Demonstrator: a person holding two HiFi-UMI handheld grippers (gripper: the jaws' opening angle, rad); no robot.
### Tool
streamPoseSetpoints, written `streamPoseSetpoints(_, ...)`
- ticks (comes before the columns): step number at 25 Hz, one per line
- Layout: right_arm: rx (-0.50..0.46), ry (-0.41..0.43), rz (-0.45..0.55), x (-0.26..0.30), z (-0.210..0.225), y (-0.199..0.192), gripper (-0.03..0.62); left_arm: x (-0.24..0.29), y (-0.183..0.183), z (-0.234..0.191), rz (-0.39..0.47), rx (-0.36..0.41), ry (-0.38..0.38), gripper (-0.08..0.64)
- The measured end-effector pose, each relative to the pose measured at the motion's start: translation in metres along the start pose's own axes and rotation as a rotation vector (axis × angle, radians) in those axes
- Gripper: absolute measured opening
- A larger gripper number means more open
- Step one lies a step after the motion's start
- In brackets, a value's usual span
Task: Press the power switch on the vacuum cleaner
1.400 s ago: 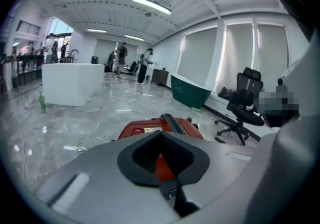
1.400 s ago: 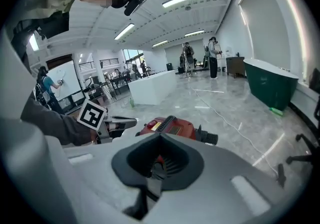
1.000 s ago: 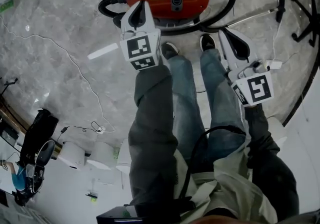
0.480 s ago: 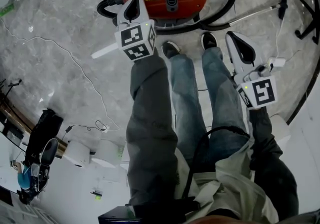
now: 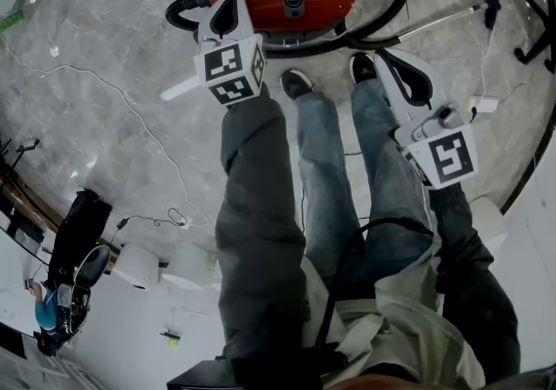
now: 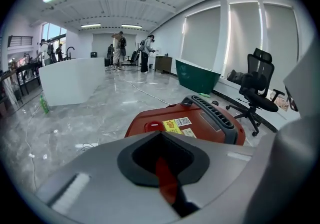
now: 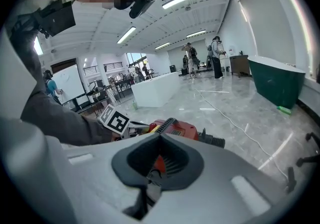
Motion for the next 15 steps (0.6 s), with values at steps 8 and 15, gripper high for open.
streamPoseSetpoints(8, -0.032, -0.006, -0.015, -0.006, 0.003, -0.01, 0.002, 0.001, 0.003, 0.002, 0.005, 0.11, -0.011, 0.005)
streamPoseSetpoints(15, -0.004, -0.011, -0.036, -0.006, 0.001, -0.012, 0.002, 0.013, 0.022, -0.006, 0.016, 0.125, -0.02, 0.005)
Point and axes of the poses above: the fingertips, and each gripper's own axes: x forward along the fingers, z to its right, y out of its top, the point moved 5 cm from there along -x, backward along the fingers, and after that the axes turned 8 degrees about z, right-handed, at the moved point
